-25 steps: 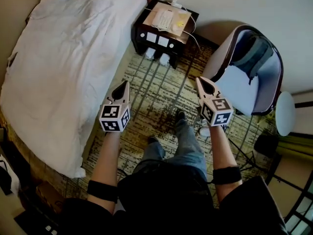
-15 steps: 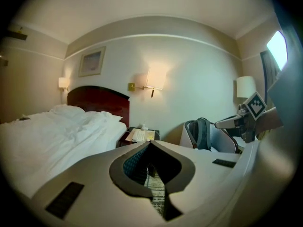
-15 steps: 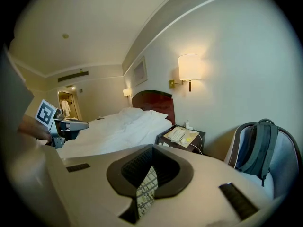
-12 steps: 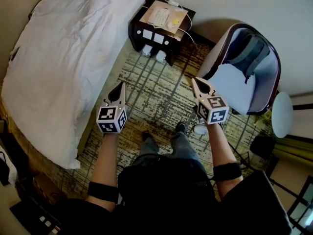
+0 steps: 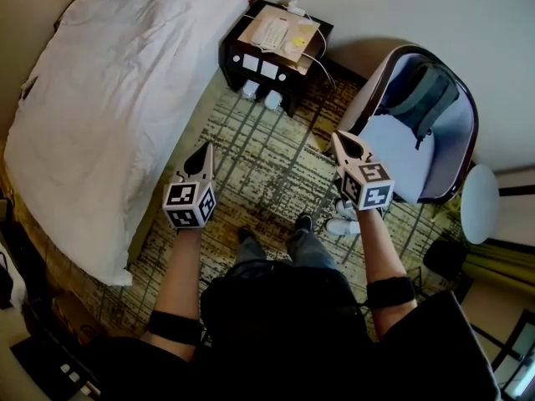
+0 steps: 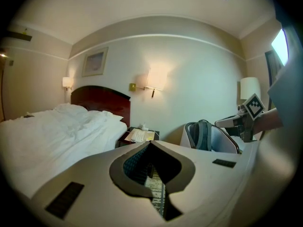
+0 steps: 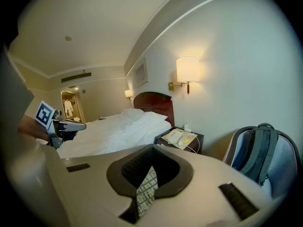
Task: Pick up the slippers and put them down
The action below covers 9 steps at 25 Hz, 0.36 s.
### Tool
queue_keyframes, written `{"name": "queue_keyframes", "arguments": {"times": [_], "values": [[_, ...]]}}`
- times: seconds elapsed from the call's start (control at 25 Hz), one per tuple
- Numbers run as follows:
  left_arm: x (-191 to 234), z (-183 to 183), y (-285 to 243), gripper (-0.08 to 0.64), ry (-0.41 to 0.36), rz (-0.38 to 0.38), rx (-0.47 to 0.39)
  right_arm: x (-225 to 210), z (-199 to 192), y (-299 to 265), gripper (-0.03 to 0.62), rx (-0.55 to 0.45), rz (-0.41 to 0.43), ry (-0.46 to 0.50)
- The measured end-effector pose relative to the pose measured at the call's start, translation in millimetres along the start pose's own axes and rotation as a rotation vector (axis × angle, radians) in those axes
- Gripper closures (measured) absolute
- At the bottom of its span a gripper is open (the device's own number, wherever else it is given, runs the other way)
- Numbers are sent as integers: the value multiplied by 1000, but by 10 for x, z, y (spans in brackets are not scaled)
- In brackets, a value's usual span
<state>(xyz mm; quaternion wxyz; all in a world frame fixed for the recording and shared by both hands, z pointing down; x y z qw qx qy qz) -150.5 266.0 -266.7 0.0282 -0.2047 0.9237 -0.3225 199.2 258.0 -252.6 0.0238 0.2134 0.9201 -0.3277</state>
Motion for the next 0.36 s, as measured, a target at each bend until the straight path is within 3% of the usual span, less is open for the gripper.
{"name": "queue_keyframes", "arguments": {"times": [0.36], "values": [[10,-71,64,557,0,5,8,12,-69,32,592,9,-5,-9]]}}
Point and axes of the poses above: the fingertips, and each gripper's own axes: y backward along the fingers, x to its left, z out of its top, the point moved 6 cm from there along y, backward along the fingers, and after that the axes turned 12 degrees about x, right-handed, at the moved point
